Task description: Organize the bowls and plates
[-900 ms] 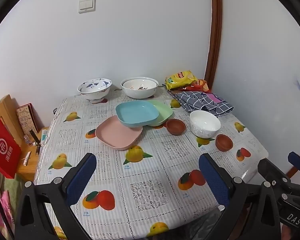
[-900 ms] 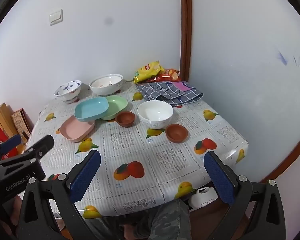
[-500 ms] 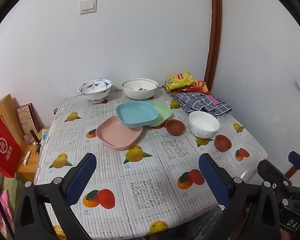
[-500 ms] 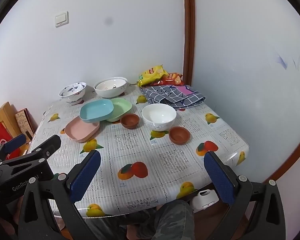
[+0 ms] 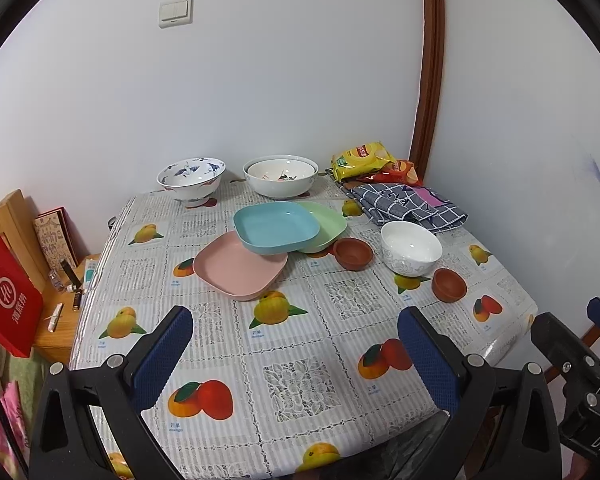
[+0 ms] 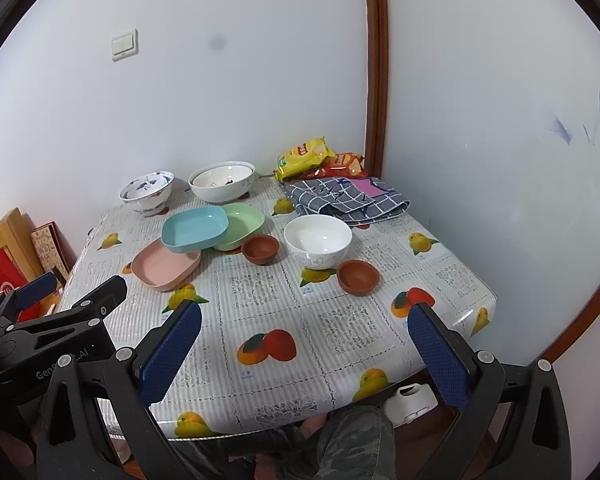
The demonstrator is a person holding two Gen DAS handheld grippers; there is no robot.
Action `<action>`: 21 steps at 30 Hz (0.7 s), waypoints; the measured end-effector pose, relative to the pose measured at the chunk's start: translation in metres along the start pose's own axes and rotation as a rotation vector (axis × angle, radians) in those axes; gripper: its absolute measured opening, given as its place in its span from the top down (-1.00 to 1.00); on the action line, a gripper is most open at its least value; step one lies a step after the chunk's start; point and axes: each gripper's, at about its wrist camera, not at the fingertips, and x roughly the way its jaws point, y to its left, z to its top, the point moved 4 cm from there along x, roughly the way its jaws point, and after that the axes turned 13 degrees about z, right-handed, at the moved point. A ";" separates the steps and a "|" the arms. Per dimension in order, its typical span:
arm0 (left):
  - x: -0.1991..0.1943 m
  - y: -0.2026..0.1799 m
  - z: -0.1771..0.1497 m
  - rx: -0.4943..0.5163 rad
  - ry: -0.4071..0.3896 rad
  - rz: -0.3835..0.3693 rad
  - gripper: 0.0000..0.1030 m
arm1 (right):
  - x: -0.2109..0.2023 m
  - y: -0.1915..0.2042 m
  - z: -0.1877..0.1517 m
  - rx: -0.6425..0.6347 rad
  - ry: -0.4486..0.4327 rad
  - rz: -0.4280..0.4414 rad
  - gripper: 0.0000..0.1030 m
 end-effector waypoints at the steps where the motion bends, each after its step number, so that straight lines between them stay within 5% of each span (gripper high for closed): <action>1: 0.000 0.000 0.000 -0.002 0.001 0.002 -0.99 | -0.001 0.000 0.000 0.001 -0.001 0.000 -0.98; 21: -0.001 -0.005 0.000 0.006 -0.006 0.002 -0.99 | -0.006 0.000 -0.003 0.020 -0.013 0.020 -0.98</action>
